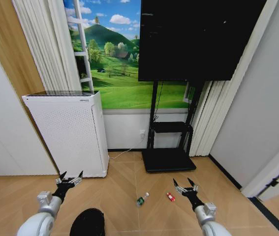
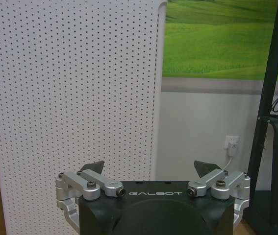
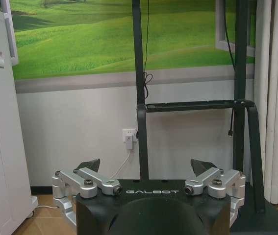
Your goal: Pick up the trash bin and place the garbage on the floor into it.
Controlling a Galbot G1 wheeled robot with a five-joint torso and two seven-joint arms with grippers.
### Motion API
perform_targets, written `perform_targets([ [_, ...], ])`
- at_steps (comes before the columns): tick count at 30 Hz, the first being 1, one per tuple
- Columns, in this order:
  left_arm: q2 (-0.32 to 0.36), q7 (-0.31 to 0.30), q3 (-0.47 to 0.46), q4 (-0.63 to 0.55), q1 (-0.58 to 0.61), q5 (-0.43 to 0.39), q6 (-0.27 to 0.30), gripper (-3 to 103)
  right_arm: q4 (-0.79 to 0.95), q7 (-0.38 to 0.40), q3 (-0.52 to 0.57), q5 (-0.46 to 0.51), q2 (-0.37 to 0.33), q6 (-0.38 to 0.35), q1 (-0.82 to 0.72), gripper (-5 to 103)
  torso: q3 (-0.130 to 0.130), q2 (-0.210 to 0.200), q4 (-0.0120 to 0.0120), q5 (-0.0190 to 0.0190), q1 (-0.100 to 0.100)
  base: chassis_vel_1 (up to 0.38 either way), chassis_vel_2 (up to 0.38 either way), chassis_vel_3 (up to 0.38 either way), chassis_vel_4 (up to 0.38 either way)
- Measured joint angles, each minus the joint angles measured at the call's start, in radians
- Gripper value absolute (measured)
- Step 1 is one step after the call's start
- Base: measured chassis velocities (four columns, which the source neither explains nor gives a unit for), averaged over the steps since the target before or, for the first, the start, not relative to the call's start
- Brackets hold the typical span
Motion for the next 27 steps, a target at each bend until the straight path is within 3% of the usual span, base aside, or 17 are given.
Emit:
perform_targets([
  [27, -0.007, -0.007, -0.005, -0.027, 0.012, 0.006, 0.004, 100, -0.01, 0.002, 0.024, 0.067, -0.016, 0.023, 0.009, 100, -0.063, -0.108, 0.0, 0.0, -0.046, 0.0, 0.0, 0.0, 0.0],
])
